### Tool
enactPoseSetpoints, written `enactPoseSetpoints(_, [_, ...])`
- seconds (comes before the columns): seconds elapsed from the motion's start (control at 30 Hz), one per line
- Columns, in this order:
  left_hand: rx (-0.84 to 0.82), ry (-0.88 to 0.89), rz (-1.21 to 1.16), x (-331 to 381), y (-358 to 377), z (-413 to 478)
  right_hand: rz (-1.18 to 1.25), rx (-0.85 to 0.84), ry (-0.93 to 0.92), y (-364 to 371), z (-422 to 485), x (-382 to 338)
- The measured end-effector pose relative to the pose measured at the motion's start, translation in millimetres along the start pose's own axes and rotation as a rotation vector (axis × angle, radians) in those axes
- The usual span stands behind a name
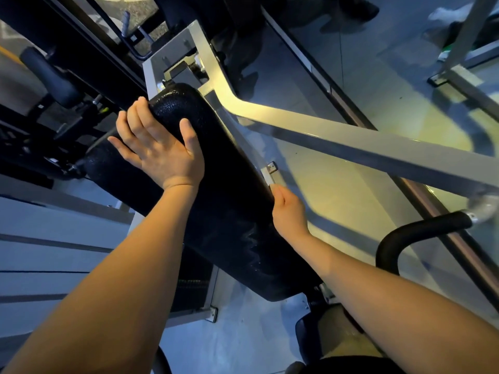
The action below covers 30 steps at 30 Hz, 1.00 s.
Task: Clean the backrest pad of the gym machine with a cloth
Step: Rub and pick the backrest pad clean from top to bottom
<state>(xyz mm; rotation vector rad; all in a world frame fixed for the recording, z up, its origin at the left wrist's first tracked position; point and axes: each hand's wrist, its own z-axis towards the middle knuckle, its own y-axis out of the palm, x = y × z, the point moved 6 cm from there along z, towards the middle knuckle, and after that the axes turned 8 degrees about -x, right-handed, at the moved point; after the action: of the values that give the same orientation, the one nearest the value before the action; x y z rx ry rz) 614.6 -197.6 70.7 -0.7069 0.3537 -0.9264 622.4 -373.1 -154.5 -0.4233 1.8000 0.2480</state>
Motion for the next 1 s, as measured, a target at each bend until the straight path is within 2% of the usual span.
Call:
enactPoseSetpoints(0.07, [0.010,-0.006,0.014,0,1,1,0.052,0.020,0.018,3,4,-11])
enactPoseSetpoints(0.17, [0.013,-0.012,0.020,0,1,0,0.160,0.008,-0.110,7,7,-53])
enactPoseSetpoints(0.23, [0.014,-0.006,0.015,1,1,0,0.173,-0.045,-0.147,9,2,-56])
enactPoseSetpoints(0.37, [0.011,-0.009,0.013,1,0,0,0.048,-0.020,-0.005,-2,-8,-5])
enactPoseSetpoints(0.43, [0.014,-0.012,0.017,2,-1,0,0.032,0.019,0.029,1,-5,-10])
enactPoseSetpoints(0.53, [0.011,-0.010,0.014,1,-1,0,0.096,0.050,-0.129,7,-3,-52])
enactPoseSetpoints(0.6, [0.008,-0.013,0.023,1,-1,0,0.049,0.032,-0.222,7,-4,-54])
enactPoseSetpoints(0.7, [0.001,-0.008,0.015,2,-2,-1,-0.172,-0.006,-0.142,2,-8,-2])
enactPoseSetpoints(0.8, [-0.007,-0.011,0.009,2,-2,-1,-0.091,0.008,0.015,-3,-15,20])
enactPoseSetpoints(0.93, [-0.019,-0.022,0.026,2,-2,-2,0.028,0.060,-0.112,4,-17,-35])
enactPoseSetpoints(1.0, [-0.020,-0.019,0.022,3,-2,-2,0.072,0.030,-0.188,8,-19,-48])
